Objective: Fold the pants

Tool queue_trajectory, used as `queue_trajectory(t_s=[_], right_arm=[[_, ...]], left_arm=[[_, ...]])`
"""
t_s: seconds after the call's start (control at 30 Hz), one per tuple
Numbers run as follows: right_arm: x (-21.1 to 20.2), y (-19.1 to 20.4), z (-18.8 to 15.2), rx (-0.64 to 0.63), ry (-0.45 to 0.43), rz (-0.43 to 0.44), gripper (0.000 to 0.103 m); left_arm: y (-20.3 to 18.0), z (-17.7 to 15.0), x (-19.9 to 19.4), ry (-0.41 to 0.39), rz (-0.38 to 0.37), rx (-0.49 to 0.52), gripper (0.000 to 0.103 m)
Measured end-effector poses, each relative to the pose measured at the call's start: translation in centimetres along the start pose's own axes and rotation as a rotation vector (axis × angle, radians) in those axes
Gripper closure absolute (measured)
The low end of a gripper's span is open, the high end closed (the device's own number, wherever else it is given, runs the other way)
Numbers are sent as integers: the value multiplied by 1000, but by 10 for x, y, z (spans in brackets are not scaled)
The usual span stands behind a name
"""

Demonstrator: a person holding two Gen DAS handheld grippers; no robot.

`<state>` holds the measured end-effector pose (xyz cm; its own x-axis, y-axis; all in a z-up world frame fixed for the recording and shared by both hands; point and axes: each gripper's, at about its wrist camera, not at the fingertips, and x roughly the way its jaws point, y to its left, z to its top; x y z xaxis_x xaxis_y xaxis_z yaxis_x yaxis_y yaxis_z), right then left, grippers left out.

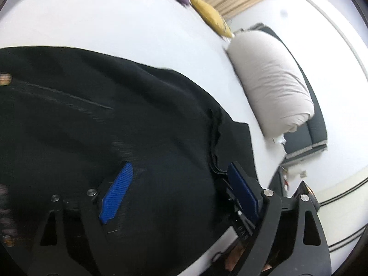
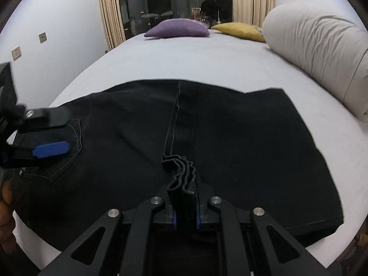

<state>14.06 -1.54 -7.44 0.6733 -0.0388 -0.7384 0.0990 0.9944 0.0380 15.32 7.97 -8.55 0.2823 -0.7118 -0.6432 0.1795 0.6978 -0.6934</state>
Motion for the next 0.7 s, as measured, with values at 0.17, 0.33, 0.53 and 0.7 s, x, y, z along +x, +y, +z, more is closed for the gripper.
queue_trajectory(t_s=[0.17,0.33,0.53,0.7], right_arm=[[-21,1,3,-42,-60,-13,91],[-34,22,4,-110,-84,5,91],[-43,43,10,-169,-95,51,91],[-41,69,3,-230,-82,86,91]], left_arm=[[-35,20,48,151,-33,44,19],[-46,36,75,228,-15,69,27],[-27,50,54,232,-7,82,89],[-10,56,25,199,34,102,92]])
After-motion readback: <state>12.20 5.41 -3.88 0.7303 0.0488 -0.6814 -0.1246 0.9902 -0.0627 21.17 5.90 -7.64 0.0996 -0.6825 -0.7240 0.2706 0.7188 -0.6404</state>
